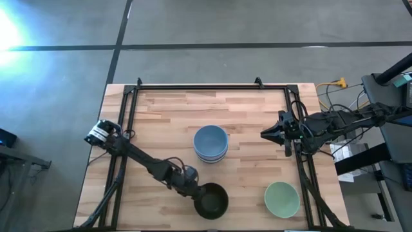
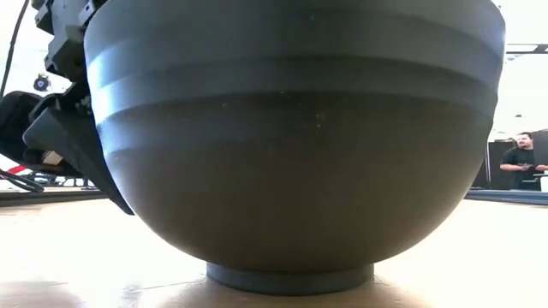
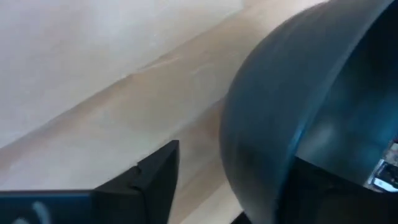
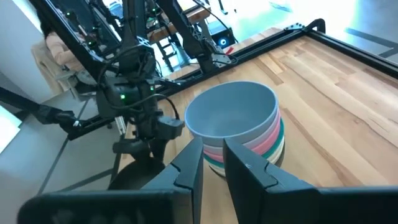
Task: Nest bowls inside each other
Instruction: Stack the black bowl on top of the light blue bowl
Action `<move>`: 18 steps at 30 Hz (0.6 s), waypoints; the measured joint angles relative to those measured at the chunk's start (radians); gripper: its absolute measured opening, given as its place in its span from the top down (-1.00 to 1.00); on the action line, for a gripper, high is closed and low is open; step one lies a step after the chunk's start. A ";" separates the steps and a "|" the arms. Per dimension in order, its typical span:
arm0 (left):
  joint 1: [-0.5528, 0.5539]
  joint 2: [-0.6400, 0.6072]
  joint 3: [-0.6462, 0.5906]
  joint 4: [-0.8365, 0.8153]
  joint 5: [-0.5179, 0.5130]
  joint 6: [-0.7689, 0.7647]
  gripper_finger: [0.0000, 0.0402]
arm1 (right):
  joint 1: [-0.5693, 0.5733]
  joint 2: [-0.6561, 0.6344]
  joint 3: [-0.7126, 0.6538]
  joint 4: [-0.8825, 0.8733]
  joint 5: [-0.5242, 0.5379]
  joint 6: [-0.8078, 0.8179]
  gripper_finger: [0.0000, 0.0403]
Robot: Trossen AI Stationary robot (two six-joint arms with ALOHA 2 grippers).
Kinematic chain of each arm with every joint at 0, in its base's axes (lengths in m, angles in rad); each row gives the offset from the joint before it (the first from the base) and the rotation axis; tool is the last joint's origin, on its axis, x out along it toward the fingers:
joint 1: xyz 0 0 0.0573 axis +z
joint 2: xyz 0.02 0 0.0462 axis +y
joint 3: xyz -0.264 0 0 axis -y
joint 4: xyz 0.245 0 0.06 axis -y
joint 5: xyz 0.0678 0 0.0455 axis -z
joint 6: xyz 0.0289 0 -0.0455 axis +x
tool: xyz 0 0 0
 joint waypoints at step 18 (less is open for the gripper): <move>-0.001 -0.096 -0.035 -0.089 0.014 0.124 0.99 | 0.000 0.002 0.000 0.004 0.004 0.018 0.71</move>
